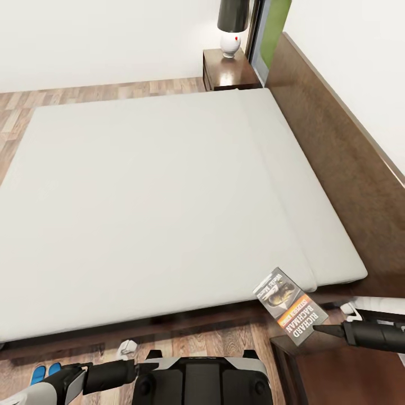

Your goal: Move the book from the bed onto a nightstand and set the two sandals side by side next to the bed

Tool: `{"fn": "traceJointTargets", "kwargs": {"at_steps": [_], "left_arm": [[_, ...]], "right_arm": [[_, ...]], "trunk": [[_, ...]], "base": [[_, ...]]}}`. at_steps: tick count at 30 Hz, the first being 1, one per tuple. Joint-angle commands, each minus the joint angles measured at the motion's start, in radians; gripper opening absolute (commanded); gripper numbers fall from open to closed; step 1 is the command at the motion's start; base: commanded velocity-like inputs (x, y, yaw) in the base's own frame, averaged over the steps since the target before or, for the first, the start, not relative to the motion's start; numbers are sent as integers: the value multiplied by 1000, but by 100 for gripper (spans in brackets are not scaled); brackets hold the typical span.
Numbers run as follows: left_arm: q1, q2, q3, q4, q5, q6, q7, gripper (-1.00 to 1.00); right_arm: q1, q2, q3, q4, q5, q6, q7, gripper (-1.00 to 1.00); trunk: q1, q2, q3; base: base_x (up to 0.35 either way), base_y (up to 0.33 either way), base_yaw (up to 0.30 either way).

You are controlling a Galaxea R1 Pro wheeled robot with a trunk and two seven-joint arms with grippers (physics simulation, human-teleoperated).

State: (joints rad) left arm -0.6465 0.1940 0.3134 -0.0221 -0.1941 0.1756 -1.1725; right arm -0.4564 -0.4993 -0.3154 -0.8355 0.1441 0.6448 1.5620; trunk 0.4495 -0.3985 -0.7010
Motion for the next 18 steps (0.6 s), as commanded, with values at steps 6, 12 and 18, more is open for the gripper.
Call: {"fn": "traceJointTargets", "kwargs": {"at_steps": [6, 12, 18], "left_arm": [[0, 0, 9, -1, -8, 10, -4, 100], [-1, 0, 9, -1, -8, 10, -4, 100], [0, 0, 9, -1, -8, 10, -3, 100]], "right_arm": [[-1, 1, -18, 6, 8, 11, 9, -100], [-1, 1, -200, 10, 6, 10, 9, -100], [-1, 2, -255, 10, 6, 10, 9, -100]], "trunk": [[1, -2, -1], [1, -2, -1], [1, -2, -1]], "base": [[0, 0, 0], [0, 0, 0], [0, 0, 0]]}}
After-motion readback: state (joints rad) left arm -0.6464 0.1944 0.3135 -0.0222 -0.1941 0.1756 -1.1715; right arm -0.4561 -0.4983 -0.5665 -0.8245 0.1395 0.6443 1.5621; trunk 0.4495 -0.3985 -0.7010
